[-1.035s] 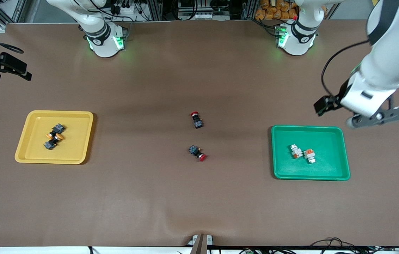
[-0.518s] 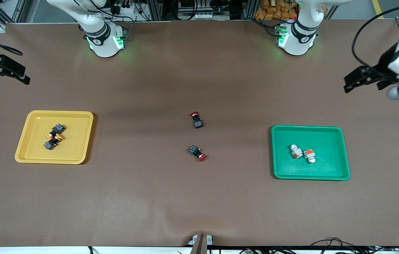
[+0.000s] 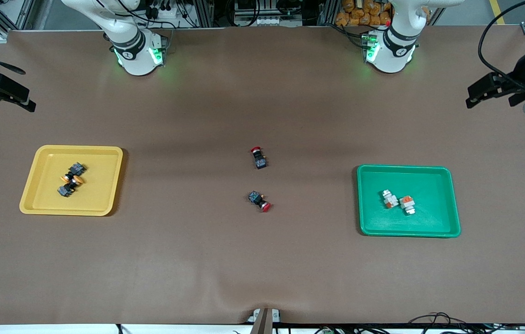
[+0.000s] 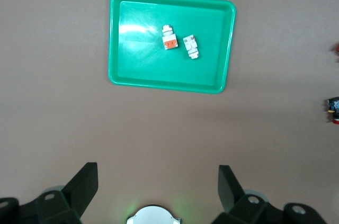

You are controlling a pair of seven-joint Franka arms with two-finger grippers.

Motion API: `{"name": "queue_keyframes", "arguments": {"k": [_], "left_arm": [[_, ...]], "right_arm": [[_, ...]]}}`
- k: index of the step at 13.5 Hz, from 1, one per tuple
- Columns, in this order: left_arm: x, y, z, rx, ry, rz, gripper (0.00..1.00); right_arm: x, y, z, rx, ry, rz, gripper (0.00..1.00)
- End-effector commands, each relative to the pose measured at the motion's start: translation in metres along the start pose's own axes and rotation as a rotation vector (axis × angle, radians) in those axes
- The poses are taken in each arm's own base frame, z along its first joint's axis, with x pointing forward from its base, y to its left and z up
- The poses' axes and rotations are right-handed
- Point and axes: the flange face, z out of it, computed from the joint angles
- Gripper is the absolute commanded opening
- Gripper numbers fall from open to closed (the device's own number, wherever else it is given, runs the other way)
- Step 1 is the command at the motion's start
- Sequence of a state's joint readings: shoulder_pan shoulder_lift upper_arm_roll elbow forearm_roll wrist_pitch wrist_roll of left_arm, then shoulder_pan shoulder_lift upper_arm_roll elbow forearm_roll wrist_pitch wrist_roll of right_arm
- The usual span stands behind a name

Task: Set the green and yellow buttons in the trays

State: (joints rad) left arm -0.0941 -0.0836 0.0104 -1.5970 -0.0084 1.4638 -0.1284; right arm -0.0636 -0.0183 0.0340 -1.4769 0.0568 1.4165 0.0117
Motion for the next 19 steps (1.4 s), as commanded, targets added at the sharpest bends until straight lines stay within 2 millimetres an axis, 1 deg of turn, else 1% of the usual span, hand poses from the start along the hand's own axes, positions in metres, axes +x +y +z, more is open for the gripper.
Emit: {"name": "queue_keyframes", "arguments": {"k": [1,2,6,8,9,11,19], "left_arm": [[-0.028,0.003,-0.002,-0.020,0.036,0.024,1.00],[-0.030,0.009,-0.004,-0.012,0.040,0.034,1.00],[-0.028,0.014,-0.006,-0.008,0.060,0.045,1.00],[-0.026,0.014,-0.006,-0.009,0.058,0.045,1.00],[-0.024,0.012,-0.010,-0.012,0.068,0.041,1.00],[-0.020,0.012,-0.011,-0.011,0.065,0.040,1.00],[-0.022,0.012,-0.010,-0.007,0.052,0.060,1.00]], "right_arm": [[0.001,0.004,-0.003,-0.008,0.009,-0.002,1.00],[0.001,0.004,-0.003,-0.008,0.015,-0.002,1.00],[0.001,0.003,-0.003,-0.008,0.015,-0.004,1.00],[0.002,0.001,-0.003,-0.008,0.016,-0.007,1.00],[0.002,0.000,-0.003,-0.008,0.016,-0.008,1.00],[0.001,0.000,-0.002,-0.008,0.011,-0.008,1.00],[0.002,0.000,-0.003,-0.008,0.016,-0.008,1.00]]}}
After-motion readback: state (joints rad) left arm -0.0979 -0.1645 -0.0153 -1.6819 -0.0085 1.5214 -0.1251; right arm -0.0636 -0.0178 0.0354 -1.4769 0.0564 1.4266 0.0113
